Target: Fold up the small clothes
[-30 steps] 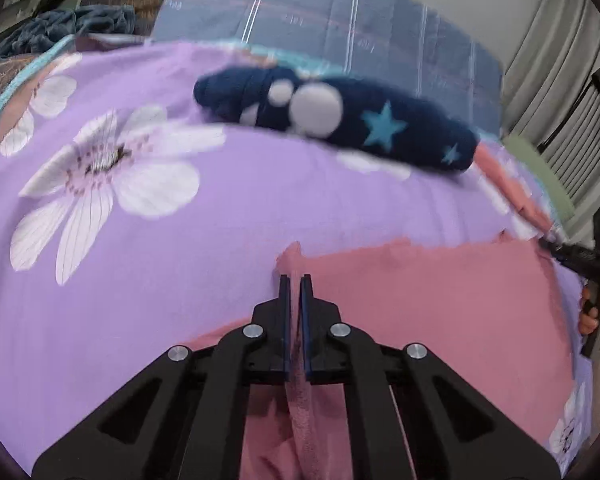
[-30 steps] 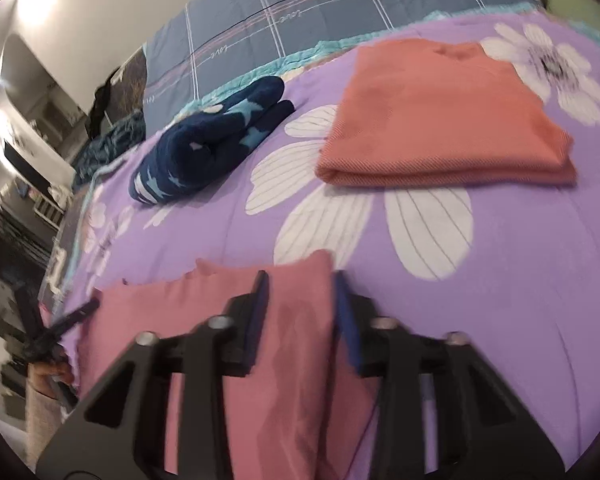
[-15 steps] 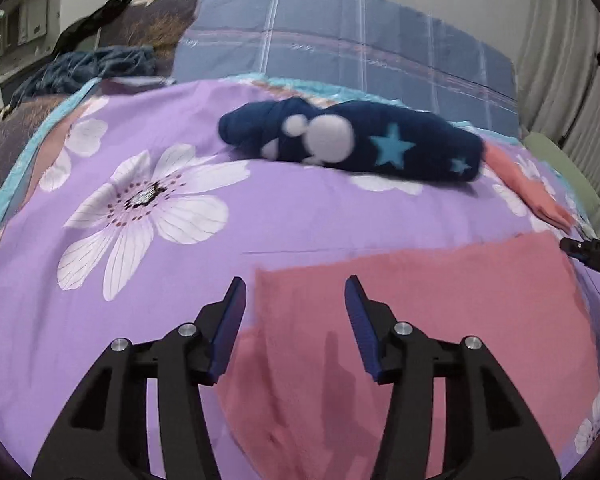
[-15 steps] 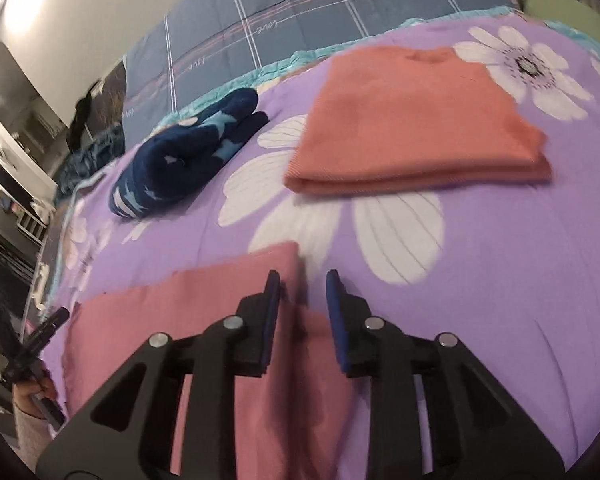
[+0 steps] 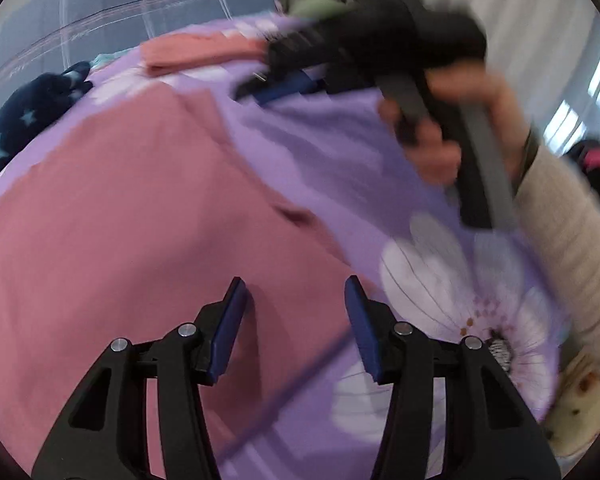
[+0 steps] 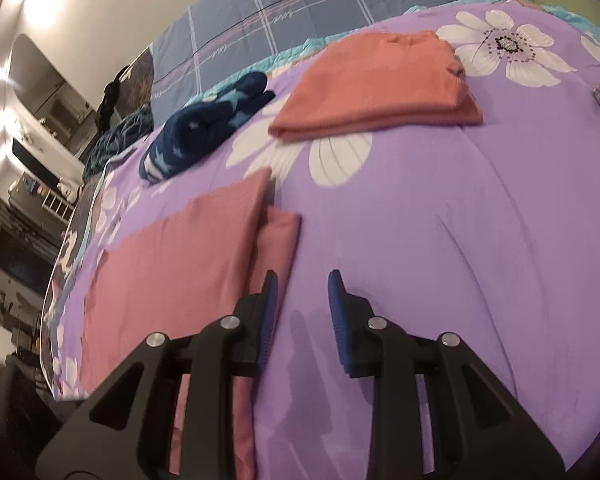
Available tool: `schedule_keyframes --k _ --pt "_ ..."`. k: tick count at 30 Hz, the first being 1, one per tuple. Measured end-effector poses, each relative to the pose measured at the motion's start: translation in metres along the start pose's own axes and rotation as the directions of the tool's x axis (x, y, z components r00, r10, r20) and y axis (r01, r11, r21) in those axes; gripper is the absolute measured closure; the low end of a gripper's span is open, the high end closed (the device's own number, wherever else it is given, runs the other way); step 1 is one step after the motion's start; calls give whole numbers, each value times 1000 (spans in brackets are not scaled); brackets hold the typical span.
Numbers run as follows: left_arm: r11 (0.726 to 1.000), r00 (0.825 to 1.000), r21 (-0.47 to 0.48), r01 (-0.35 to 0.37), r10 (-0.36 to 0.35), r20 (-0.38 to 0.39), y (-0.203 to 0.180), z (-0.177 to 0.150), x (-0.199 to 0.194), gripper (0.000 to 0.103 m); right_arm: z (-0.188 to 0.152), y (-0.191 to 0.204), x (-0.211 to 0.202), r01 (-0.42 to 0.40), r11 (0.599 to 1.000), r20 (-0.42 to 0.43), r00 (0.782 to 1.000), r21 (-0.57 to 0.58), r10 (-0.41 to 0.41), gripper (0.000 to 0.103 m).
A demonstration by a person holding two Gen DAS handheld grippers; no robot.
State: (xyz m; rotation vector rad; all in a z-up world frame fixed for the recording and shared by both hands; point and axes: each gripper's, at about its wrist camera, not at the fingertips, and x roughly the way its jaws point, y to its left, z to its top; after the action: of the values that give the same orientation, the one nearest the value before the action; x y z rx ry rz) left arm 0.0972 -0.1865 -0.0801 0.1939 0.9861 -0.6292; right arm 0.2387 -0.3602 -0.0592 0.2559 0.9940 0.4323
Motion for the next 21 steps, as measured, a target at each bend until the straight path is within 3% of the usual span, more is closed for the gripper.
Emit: schedule_keyframes --k 2,5,9,10,11,13,15,17,19,21 --pt "998 999 29 -51 51 -1 -16 -2 5 50 -4 -1 0 -18 1000 -10 1000 -15 18 75" --pt "999 999 26 -36 36 -16 -29 -4 7 46 -5 0 4 -49 998 -20 999 -33 48 71" --pt "993 995 71 -97 98 -19 -37 -7 13 46 3 0 17 -87 996 -28 996 -20 87 67" --pt "991 994 80 -110 111 -13 -38 -8 13 56 6 0 20 -97 995 -25 995 -11 97 67" --pt "989 993 91 -120 121 -6 -40 -8 13 79 10 -1 23 -105 994 -20 994 -3 105 67" --pt "990 996 108 -92 93 -7 -39 -6 14 92 18 -4 30 -122 992 -10 992 26 123 67" --pt "994 998 90 -57 58 -16 -31 -5 15 95 25 -5 38 -127 991 -5 992 46 127 68" --pt "998 1000 65 -18 19 -13 -27 -3 13 96 33 -1 45 -114 993 -9 993 34 115 77" --pt "998 1000 55 10 -9 -11 -25 -3 11 97 39 8 49 -151 989 -34 988 0 151 100" --pt "998 999 56 30 -30 -11 -26 -5 8 98 43 16 39 -174 984 10 985 -32 174 100"
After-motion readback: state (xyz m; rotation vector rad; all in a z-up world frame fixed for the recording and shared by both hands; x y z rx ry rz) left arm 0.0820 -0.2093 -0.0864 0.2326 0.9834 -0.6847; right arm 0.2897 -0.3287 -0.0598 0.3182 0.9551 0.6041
